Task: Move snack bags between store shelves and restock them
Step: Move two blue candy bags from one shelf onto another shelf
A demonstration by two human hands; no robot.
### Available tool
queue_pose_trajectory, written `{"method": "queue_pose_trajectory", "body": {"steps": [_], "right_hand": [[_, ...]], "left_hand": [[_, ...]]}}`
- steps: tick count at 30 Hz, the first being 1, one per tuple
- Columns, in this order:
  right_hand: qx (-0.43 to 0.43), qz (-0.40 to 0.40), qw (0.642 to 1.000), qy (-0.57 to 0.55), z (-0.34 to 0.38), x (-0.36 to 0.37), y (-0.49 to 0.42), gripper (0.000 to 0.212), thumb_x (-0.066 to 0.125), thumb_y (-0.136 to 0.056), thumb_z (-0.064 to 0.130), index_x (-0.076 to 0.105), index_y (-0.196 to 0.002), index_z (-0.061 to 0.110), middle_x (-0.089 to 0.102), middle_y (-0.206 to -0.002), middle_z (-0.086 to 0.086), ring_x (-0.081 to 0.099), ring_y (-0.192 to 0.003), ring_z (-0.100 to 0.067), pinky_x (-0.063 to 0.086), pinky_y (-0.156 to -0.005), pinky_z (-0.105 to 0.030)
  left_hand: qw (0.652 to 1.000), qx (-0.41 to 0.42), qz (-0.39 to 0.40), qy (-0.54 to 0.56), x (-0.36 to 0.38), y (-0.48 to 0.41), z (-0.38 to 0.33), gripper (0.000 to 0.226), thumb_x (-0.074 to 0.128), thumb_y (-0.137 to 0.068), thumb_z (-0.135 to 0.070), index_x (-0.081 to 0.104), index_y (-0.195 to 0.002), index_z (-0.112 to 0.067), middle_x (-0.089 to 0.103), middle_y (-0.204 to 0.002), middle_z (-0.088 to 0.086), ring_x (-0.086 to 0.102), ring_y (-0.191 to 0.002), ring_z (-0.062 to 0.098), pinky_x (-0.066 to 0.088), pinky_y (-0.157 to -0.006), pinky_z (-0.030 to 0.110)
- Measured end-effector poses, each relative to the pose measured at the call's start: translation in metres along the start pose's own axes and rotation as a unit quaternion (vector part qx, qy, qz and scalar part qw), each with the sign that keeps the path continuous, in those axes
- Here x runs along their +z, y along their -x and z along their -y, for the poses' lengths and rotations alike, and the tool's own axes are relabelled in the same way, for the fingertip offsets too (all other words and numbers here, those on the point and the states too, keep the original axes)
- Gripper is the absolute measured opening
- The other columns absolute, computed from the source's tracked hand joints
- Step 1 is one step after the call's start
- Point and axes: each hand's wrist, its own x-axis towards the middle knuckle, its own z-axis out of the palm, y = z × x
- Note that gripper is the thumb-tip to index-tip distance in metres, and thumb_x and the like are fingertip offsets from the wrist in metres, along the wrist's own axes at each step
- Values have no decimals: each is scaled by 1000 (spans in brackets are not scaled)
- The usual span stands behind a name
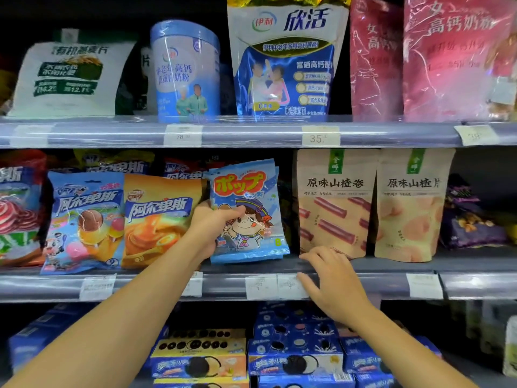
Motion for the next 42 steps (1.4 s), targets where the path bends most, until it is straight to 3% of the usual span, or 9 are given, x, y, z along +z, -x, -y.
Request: {"method": "queue_pose_trajectory", "body": {"steps": [4, 12, 19, 21, 24, 27, 31, 36, 42], "right_hand": [[-5, -25, 999, 21, 3, 3, 8, 43, 46, -90, 51, 65, -114, 21, 60, -102, 8, 57, -95, -16, 43, -85, -34], [-22, -27, 999, 21, 0, 6, 11, 47, 48, -84, 60, 64, -111, 24, 58, -102, 11, 55, -92, -13, 42, -81, -31], [-16, -34, 999, 23, 0, 7, 12, 47, 50, -84, 60, 64, -110, 25, 59, -103, 12, 55, -92, -12, 42, -82, -30], [-17, -32, 999, 25, 0, 7, 12, 48, 49, -84, 60, 64, -111, 24, 59, -103, 11, 55, -92, -13, 43, -82, -31], [-15, -28, 999, 31, -1, 7, 12, 50, 48, -84, 61, 64, -112, 23, 60, -105, 10, 56, -95, -14, 43, -83, -32], [-13, -28, 999, 32, 0, 7, 12, 50, 48, -84, 61, 64, -112, 23, 60, -106, 9, 56, -95, -15, 43, -83, -33], [-16, -32, 999, 28, 0, 7, 13, 50, 48, -83, 60, 64, -112, 22, 60, -106, 8, 56, -95, -16, 41, -83, -33], [-19, -47, 998, 35, 1, 6, 13, 48, 49, -82, 59, 65, -109, 23, 62, -103, 9, 58, -92, -14, 44, -82, -32], [-18, -40, 998, 38, 0, 6, 13, 47, 51, -82, 60, 64, -110, 24, 61, -104, 10, 57, -92, -13, 43, -82, -30]], "left_hand": [[1000, 15, -6, -26, 6, -15, 9, 60, 89, -64, -13, 58, -115, -12, 72, -109, 3, 64, -107, 25, 48, -95, 43], [996, 42, 12, -75, 4, -31, 33, 60, 85, -65, 1, 61, -119, -12, 73, -112, 5, 68, -103, 23, 52, -92, 38], [978, 103, -67, -171, 14, -38, 46, 66, 83, -74, -18, 49, -130, -15, 68, -110, -2, 66, -105, 13, 52, -88, 28], [961, 127, -74, -236, 16, -35, 45, 84, 80, -79, -21, 32, -147, -12, 62, -102, -5, 63, -103, 2, 49, -84, 16], [914, 178, -85, -356, 16, -29, 48, 101, 76, -83, -29, 8, -156, -15, 51, -130, 18, 53, -117, 29, 47, -98, 39], [856, 255, -73, -443, 14, -21, 50, 85, 72, -86, -27, 22, -155, -22, 30, -152, 21, 49, -124, 39, 41, -106, 45], [790, 316, -36, -524, 9, -11, 47, 54, 66, -89, -29, 51, -141, -27, 28, -158, 10, 27, -143, 34, 31, -115, 48], [791, 275, 78, -541, -20, 1, 44, 77, 67, -75, -46, 38, -147, -40, 14, -164, -5, 8, -150, 23, 22, -117, 46], [784, 212, 111, -572, -22, 1, 45, 85, 70, -79, -37, 25, -150, -46, 0, -165, -13, -2, -151, 17, 22, -118, 41]]}}
